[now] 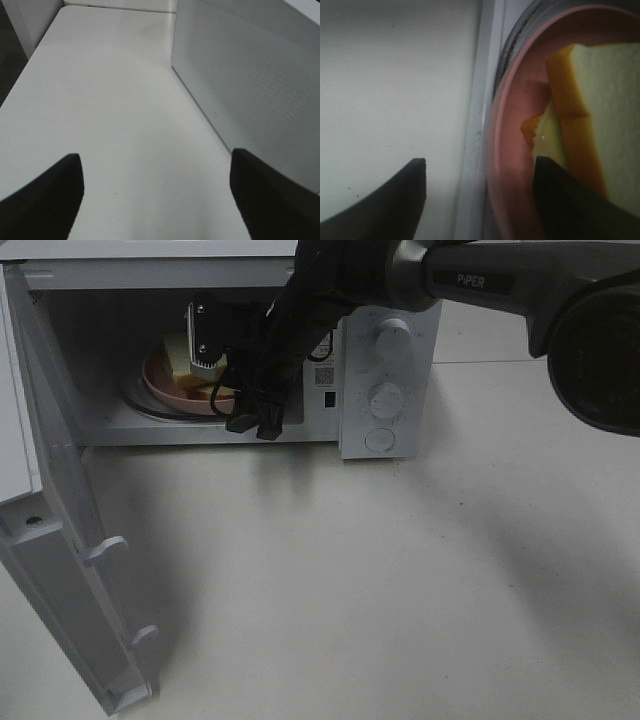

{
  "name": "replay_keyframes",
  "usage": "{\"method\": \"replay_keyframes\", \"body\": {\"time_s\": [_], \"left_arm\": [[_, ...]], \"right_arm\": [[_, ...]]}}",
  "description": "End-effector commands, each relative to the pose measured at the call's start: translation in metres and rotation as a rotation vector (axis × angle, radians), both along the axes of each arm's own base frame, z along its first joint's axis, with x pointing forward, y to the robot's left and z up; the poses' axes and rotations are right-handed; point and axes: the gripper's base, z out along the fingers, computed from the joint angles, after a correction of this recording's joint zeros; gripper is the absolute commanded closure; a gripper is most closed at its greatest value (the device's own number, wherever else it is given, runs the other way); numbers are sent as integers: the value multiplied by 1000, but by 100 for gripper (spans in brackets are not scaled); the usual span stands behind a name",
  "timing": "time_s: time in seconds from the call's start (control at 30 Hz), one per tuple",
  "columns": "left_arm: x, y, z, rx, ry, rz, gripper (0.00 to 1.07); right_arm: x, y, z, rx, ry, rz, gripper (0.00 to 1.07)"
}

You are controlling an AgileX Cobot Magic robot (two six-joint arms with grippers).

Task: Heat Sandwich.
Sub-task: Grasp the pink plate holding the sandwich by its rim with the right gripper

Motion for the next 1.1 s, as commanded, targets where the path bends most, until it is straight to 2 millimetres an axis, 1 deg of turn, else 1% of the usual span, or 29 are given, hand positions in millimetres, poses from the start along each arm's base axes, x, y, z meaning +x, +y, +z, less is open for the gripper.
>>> {"method": "replay_keyframes", "body": {"time_s": [0.03, 0.07, 0.17, 0.37, 0.43, 0.5, 0.6, 0.9, 0.93, 1.0, 1.03, 1.1], "left_arm": [[-2, 1, 1, 6, -30, 8, 30], [-2, 1, 1, 6, -30, 8, 30], [-2, 1, 1, 6, -30, 8, 30], [-2, 1, 1, 6, -30, 8, 30], [-2, 1, 1, 6, -30, 8, 30], [-2, 1, 1, 6, -30, 8, 30], [-2, 1, 1, 6, -30, 8, 30], [-2, 1, 1, 6, -30, 8, 30], [-2, 1, 1, 6, -30, 8, 30], [-2, 1, 1, 6, -30, 8, 30], [-2, 1, 1, 6, -30, 8, 30], [-2, 1, 1, 6, -30, 8, 30]], "right_arm": [[4, 0, 2, 19, -4, -4, 46], [5, 1, 3, 23, -8, -3, 46], [10, -1, -3, 15, 8, -3, 46], [13, -1, -8, 16, 5, -10, 46], [17, -6, -11, 14, 9, -22, 46], [17, -6, -15, 13, 10, -24, 47], [22, -11, -14, 17, -1, -40, 47], [23, -11, -16, 20, -9, -44, 47], [23, -11, -20, 17, -5, -46, 47], [24, -10, -20, 23, -9, -49, 47], [24, -10, -25, 18, -3, -50, 47], [24, -10, -29, 14, 3, -50, 48]]}}
